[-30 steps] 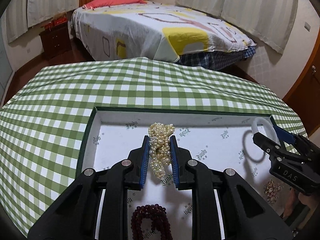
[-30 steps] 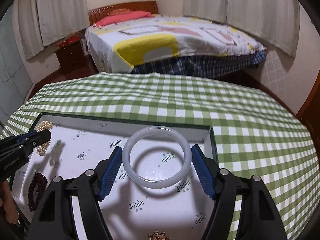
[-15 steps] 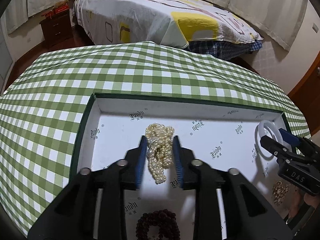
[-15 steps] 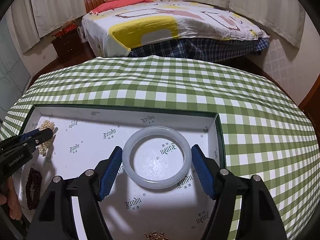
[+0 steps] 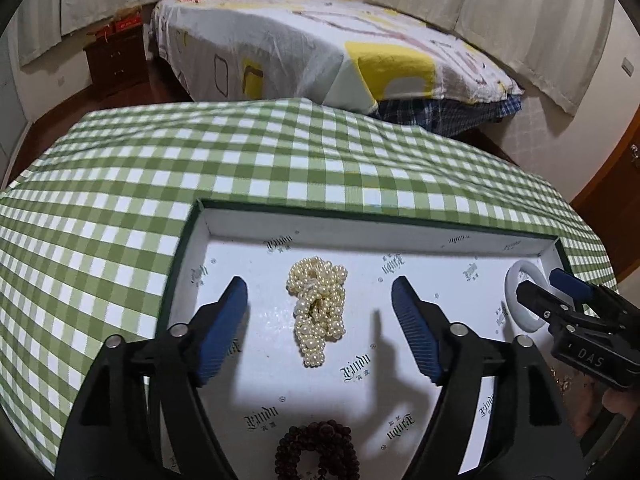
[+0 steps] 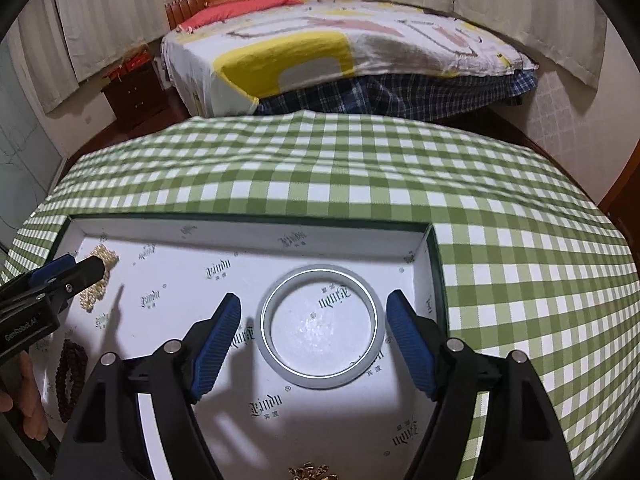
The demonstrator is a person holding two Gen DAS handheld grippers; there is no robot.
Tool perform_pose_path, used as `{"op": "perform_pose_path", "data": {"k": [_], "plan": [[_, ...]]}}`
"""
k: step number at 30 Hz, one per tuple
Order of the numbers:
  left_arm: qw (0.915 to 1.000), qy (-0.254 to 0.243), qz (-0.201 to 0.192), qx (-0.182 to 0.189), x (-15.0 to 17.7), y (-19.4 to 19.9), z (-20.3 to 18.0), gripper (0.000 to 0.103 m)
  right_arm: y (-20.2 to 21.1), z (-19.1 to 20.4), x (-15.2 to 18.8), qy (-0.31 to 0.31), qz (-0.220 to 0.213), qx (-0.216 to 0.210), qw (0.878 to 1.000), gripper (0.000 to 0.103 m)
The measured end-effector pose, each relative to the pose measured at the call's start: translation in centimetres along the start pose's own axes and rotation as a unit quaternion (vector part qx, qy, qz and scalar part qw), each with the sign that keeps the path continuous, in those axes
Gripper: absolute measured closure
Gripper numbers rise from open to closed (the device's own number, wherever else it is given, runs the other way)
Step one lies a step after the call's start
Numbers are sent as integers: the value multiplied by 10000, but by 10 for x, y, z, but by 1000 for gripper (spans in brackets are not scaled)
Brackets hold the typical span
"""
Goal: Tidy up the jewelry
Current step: 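Open the left tool dropping the pearls while the right tool releases the bangle, then move both tools back toward the remaining jewelry on the table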
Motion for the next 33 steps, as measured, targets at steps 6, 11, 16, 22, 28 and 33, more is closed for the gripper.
{"op": "perform_pose_path", "data": {"k": [6, 11, 16, 22, 28, 33], "plan": [[9988, 35, -486, 35, -6, 28, 0, 25, 31, -1, -6, -7, -580, -29, 9983, 30], [9961, 24, -886, -8, -4, 59, 0, 25, 60, 2, -4, 76, -961, -18, 9953, 30], [9926, 23, -1218, -20, 6, 97, 0, 25, 93, 6, 8, 118, -1280, -46, 9917, 30], [9881, -9, -1536, -109, 31, 141, 1, 25, 127, 17, 34, 116, -1604, -117, 9869, 30], [9841, -105, -1747, -297, 63, 176, 6, 25, 151, 26, 65, 208, -1800, -69, 9834, 30], [9839, 5, -1756, -335, 88, 193, 16, 25, 161, 26, 90, 184, -1806, -60, 9834, 34]]}}
Point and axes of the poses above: each gripper's, at about its wrist camera, not at the fingertips, and y roughly against the way its jaws point, z to its left, x to its underside, the point moved 10 cm from there along -y, roughly the way its jaws point, and after that the axes turned 4 degrees about -y, right-handed, at the moved point
